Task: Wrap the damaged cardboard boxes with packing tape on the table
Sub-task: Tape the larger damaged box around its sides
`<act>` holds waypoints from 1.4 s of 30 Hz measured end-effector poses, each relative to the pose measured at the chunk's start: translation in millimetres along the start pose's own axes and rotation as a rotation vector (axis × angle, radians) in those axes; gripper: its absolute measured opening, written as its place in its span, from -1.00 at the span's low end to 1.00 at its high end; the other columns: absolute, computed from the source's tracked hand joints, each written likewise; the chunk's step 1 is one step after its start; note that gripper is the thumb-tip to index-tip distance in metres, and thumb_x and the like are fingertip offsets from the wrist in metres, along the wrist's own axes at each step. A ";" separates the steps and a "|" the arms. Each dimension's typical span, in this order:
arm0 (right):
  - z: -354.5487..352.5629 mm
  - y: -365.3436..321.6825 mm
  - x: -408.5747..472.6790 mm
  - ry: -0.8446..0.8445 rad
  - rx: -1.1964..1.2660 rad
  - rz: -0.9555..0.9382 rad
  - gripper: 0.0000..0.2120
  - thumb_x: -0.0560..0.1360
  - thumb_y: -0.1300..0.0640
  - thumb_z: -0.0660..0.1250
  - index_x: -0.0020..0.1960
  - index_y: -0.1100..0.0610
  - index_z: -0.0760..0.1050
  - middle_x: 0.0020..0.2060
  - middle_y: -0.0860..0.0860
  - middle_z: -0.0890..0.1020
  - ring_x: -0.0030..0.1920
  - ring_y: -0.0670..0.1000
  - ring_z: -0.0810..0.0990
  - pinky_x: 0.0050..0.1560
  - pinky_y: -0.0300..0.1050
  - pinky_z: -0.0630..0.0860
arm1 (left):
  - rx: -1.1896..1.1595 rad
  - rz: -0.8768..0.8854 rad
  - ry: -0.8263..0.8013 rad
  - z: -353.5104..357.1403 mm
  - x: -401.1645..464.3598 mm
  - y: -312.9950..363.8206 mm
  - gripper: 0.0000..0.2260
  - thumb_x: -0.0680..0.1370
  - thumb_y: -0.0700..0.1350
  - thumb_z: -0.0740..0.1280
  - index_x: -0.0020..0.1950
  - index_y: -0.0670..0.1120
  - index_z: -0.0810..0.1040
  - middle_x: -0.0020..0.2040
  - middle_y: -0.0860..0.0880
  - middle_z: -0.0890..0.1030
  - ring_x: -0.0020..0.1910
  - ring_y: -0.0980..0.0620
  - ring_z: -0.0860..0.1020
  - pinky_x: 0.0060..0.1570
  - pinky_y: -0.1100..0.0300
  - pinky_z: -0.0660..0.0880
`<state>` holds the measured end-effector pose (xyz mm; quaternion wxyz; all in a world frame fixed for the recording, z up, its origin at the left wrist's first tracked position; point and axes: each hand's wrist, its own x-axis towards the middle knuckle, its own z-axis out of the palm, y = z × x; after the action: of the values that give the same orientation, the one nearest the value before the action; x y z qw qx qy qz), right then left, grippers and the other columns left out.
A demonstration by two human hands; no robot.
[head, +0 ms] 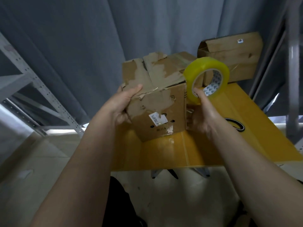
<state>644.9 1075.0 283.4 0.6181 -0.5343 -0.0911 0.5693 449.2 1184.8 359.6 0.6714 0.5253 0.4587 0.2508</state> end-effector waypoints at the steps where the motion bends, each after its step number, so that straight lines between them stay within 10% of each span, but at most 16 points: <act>1: -1.3 -0.7 1.3 -0.029 -0.009 0.007 -0.21 0.31 -0.41 0.29 0.32 0.13 0.40 -0.12 0.08 0.55 0.01 0.11 0.51 0.14 0.10 0.44 | -0.014 -0.027 -0.024 -1.7 1.5 -0.9 -0.61 0.51 0.06 0.41 0.29 0.01 0.47 -0.10 -0.04 0.71 -0.23 -0.04 0.70 -0.39 -0.13 0.58; 6: -2.3 2.4 2.2 -0.064 0.046 -0.039 -0.30 0.29 -0.40 0.35 0.26 0.04 0.47 -0.24 0.01 0.54 -0.19 0.05 0.44 0.04 -0.02 0.38 | -0.116 -0.045 -0.097 -10.1 0.1 -6.7 -0.86 0.54 0.05 0.37 -0.03 0.00 0.59 -0.13 -0.07 0.72 -0.12 -0.10 0.70 -0.05 -0.30 0.55; 12: 34.2 -30.8 -7.6 0.178 -0.208 -0.331 -0.37 0.34 -0.41 0.28 0.27 -0.06 0.48 0.14 -0.01 0.57 0.11 0.05 0.52 -0.15 -0.08 0.41 | -0.454 0.000 -0.187 -20.8 -2.5 -36.5 -0.62 0.52 0.07 0.34 0.27 -0.07 0.53 0.16 -0.16 0.65 0.13 -0.18 0.63 0.00 -0.31 0.55; 19: 72.2 -58.0 -21.4 0.461 -0.857 -0.545 -0.18 0.27 -0.50 0.13 0.34 -0.01 0.45 0.41 0.05 0.35 0.43 0.21 0.19 0.38 0.24 0.17 | -0.674 -0.058 -0.097 -6.9 2.8 -94.3 -0.58 0.66 0.07 0.13 0.47 -0.09 0.36 0.41 -0.20 0.45 0.36 -0.21 0.44 0.26 -0.18 0.45; 24: 93.9 -35.1 -26.3 0.543 -1.146 -0.629 -0.35 0.36 -0.48 0.11 0.16 -0.04 0.55 0.39 0.10 0.29 0.41 0.22 0.15 0.26 0.27 0.15 | -0.237 0.000 0.270 -11.9 -0.4 -89.8 -0.63 0.63 -0.08 0.21 0.39 -0.21 0.44 -0.01 -0.11 0.67 0.00 -0.06 0.64 -0.09 0.17 0.59; 26: 103.1 -28.0 -27.8 0.531 -1.242 -0.648 -0.35 0.34 -0.48 0.14 0.12 -0.01 0.55 0.39 0.12 0.28 0.42 0.23 0.15 0.27 0.28 0.15 | -0.107 0.295 0.410 -14.4 -4.5 -79.6 -0.63 0.60 -0.16 0.19 0.41 -0.14 0.41 0.14 -0.05 0.60 0.19 -0.05 0.56 0.05 0.14 0.56; 30: 109.2 -19.1 -27.5 0.581 -1.325 -0.682 -0.31 0.36 -0.46 0.11 0.15 0.05 0.54 0.36 0.13 0.31 0.40 0.23 0.16 0.26 0.29 0.15 | -0.036 0.890 0.079 -18.1 -16.7 -60.3 -0.39 0.50 -0.27 0.18 0.56 -0.11 0.14 0.47 -0.12 0.36 0.43 -0.07 0.36 0.38 -0.10 0.36; 42: 118.8 -10.0 -28.9 0.489 -1.121 -0.814 -0.51 0.55 -0.22 0.14 0.01 0.18 0.60 -0.03 0.09 0.64 0.21 0.14 0.49 0.50 0.22 -0.07 | 0.377 0.768 0.205 -19.7 -9.7 -64.0 -0.24 0.47 0.13 0.34 0.57 -0.07 0.10 0.49 -0.07 0.29 0.48 0.00 0.26 0.45 -0.08 0.24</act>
<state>555.7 1120.2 354.4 0.4173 -0.8057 -0.4193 0.0274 418.2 1165.6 302.6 0.3728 0.7435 0.3323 0.4447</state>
